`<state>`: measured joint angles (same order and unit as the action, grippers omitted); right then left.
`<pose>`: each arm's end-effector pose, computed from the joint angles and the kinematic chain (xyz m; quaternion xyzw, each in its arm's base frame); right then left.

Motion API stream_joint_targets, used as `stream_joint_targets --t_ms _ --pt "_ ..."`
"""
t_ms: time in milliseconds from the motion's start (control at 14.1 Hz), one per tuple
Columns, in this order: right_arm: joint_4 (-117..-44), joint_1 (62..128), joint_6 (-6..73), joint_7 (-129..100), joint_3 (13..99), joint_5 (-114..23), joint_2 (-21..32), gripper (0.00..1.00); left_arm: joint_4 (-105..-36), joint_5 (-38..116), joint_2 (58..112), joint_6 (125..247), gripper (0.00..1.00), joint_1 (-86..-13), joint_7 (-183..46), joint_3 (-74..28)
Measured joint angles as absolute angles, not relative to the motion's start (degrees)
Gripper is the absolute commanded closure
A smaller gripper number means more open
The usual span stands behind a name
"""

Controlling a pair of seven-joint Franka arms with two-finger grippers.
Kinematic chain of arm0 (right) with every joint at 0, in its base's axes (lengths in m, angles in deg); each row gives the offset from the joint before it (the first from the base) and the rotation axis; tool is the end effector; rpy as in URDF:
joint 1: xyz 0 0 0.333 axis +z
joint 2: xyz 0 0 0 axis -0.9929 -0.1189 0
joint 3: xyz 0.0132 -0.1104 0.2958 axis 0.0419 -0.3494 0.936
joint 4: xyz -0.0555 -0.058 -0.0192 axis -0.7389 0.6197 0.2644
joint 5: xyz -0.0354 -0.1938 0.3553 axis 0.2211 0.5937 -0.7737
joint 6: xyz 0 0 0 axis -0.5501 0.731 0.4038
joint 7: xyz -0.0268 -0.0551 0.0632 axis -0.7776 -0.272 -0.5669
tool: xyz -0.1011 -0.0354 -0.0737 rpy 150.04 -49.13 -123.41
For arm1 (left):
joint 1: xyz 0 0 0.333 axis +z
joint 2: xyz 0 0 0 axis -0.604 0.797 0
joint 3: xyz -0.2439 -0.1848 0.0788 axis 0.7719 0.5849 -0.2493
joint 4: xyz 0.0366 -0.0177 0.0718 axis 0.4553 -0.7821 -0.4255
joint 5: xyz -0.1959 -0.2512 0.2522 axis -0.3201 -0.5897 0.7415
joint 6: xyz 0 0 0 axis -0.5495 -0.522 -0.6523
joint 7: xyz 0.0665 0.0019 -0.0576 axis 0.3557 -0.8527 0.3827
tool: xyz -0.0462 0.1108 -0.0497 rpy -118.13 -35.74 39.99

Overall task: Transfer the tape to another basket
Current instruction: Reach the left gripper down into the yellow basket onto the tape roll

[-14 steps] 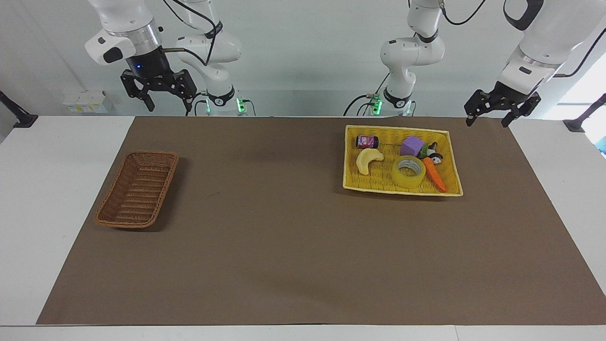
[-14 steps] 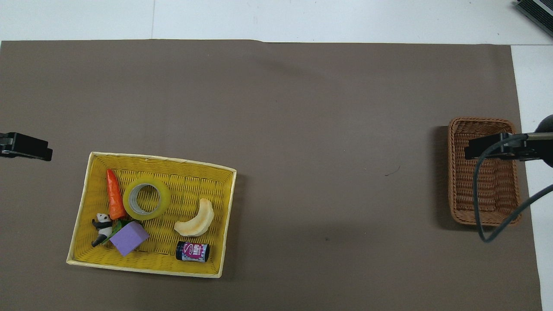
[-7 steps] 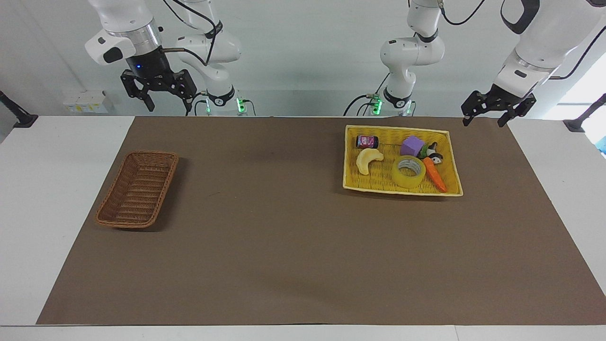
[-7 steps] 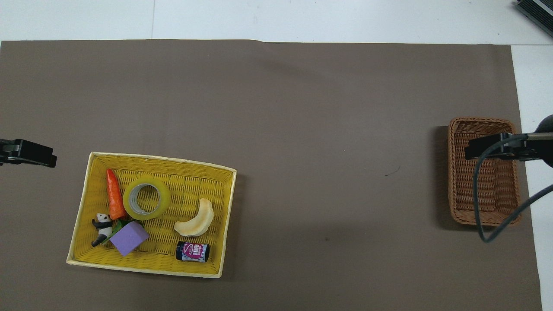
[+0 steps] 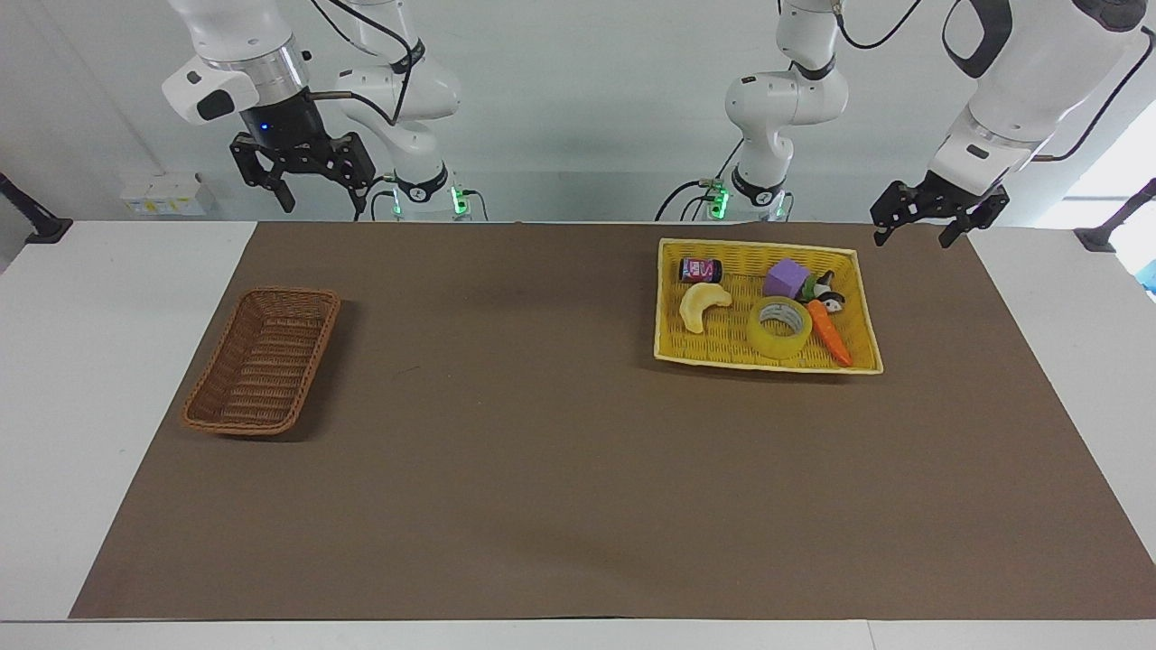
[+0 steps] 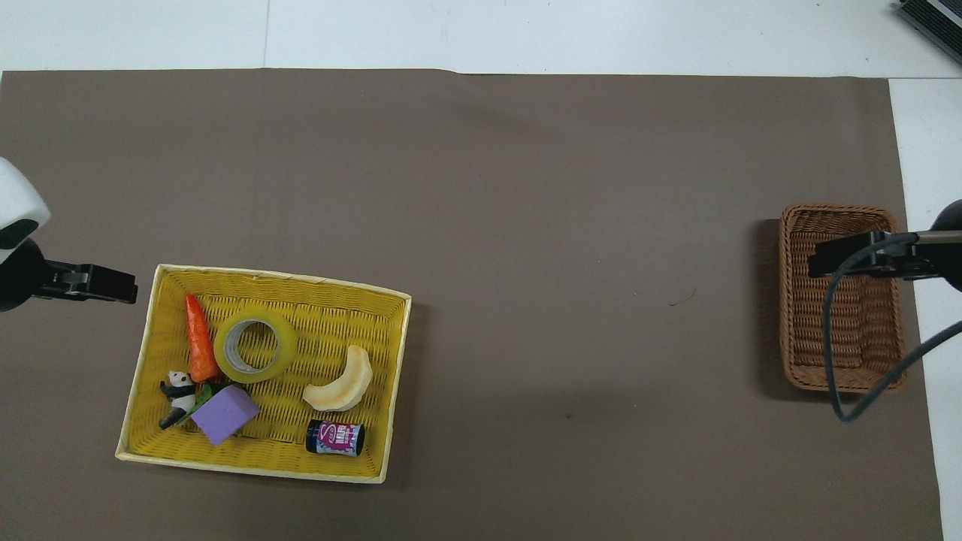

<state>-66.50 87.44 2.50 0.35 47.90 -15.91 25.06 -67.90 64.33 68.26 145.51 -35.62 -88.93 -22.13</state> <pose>0.5371 0.0346 0.6456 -0.9996 0.0243 -0.0139 0.0103 0.5311 -0.0233 0.5389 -0.9980 0.0611 0.0163 0.0054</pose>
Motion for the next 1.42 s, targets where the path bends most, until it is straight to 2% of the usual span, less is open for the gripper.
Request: stream_joint_targets --t_ms 1132,1415 --pt "-66.5 87.44 2.51 0.35 47.9 -15.91 25.06 0.0 -92.26 60.67 68.46 167.8 0.01 -39.05 -88.03 -22.02" --pt "-66.5 87.44 2.5 0.35 47.9 -15.91 25.06 0.0 -95.72 60.54 71.06 171.93 0.31 -39.89 -87.57 -22.05"
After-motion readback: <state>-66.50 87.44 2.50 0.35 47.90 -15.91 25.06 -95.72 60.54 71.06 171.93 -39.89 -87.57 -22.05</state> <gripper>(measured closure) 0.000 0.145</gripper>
